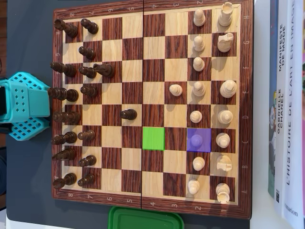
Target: Play chess
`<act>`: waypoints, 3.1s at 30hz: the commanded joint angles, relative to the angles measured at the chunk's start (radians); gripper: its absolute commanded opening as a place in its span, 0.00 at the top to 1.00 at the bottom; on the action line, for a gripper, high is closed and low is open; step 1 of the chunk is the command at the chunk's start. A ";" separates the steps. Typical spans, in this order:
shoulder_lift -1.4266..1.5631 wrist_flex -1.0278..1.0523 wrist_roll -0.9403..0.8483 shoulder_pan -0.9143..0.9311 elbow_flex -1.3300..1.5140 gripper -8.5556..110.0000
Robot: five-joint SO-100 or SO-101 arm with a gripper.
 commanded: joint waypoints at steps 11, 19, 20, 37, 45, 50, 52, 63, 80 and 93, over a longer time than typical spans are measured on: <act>-0.020 0.612 -0.008 -0.003 -0.009 0.83; -0.457 0.865 -0.008 0.002 -0.325 0.83; -0.506 0.891 -0.008 0.003 -0.368 0.83; -1.262 1.608 -0.008 0.209 -1.170 0.83; -1.529 1.756 -0.006 0.199 -1.479 0.83; -1.646 1.784 -0.006 0.198 -1.601 0.83; -1.692 1.784 -0.006 0.198 -1.641 0.83; -1.848 1.782 -0.008 0.218 -1.741 0.83; -1.963 1.778 -0.008 0.238 -1.829 0.83; -2.039 1.772 -0.008 0.238 -1.852 0.83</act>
